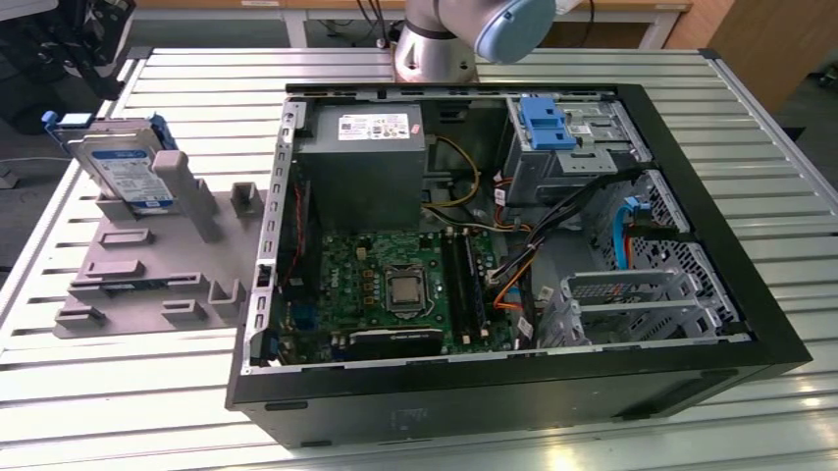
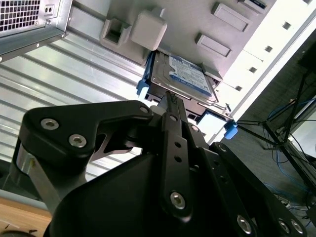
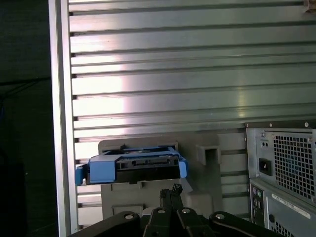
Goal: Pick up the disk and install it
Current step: 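Reach for the disk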
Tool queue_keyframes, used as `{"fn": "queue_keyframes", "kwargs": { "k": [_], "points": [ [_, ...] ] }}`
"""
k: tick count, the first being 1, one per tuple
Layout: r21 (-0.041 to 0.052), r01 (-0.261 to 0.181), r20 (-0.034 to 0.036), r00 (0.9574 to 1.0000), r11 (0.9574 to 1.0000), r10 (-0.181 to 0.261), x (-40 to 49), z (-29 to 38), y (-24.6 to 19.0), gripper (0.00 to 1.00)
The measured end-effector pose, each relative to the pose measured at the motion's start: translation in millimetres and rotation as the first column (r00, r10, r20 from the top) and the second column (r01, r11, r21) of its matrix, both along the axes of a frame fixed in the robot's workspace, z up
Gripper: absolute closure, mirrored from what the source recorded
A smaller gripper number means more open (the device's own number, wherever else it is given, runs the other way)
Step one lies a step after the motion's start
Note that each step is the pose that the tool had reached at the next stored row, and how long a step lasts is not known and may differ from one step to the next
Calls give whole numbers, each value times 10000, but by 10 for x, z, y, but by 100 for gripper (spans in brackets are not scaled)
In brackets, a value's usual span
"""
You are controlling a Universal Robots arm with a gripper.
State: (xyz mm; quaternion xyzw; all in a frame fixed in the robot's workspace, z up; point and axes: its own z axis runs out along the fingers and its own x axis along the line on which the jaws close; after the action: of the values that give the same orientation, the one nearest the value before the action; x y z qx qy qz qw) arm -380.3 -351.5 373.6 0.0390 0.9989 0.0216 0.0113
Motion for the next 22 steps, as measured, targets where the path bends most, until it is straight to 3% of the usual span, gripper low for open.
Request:
{"fn": "queue_keyframes", "kwargs": {
  "k": [13,22],
  "points": [
    [0,1,0,10000,10000,-1,-151,-2,0,89],
    [0,1,0,10000,10000,-1,-155,-2,0,89]
  ]
}}
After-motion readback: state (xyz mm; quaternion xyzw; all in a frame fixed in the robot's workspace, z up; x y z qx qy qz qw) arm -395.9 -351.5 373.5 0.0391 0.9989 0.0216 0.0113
